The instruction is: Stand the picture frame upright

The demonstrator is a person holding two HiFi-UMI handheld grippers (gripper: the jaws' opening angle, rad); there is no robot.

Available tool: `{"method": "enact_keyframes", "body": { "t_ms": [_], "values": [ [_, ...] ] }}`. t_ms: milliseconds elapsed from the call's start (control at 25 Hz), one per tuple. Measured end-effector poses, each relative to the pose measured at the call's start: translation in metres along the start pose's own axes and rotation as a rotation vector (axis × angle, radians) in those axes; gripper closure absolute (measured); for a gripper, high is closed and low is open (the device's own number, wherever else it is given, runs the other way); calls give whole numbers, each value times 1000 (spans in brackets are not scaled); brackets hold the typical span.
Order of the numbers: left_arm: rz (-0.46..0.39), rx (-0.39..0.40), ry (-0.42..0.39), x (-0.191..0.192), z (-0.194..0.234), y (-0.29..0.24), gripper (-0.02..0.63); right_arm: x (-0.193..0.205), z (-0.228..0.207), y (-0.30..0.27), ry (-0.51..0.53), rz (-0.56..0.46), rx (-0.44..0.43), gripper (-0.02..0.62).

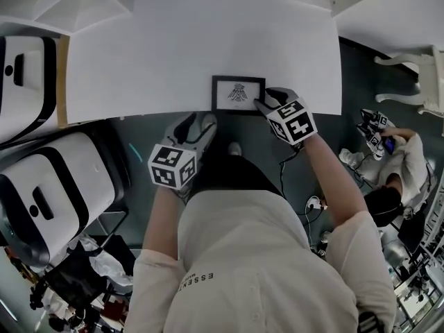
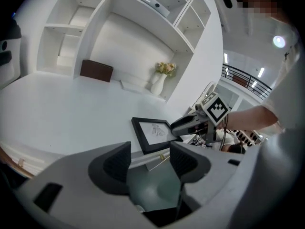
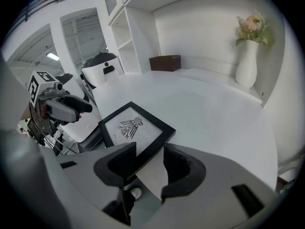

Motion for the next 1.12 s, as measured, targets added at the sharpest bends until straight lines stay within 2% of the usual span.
{"method": "enact_keyframes", "body": {
  "t_ms": [440,640,720,1120],
  "values": [
    [73,229,177,14,2,-37,356,25,-3,10,110,-2,-17,403],
    [90,407,363,17,9,-62,356,29,-4,13,151,-10,-27,405],
    [98,461,414,18,11,-71,356,30,-4,14,162,-14,-26,405],
    [110,636,533,11,9,-101,373,35,-5,14,166,-48,-33,405]
  ]
}}
Point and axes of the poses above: the fingertips, and each gripper's own axes: y backward along the fingers, z to its left, x out of its underside, the point moved 10 cm from there along y, backward along the fingers, and after that the axes turned 10 degrees about z, right-handed, at the moved point
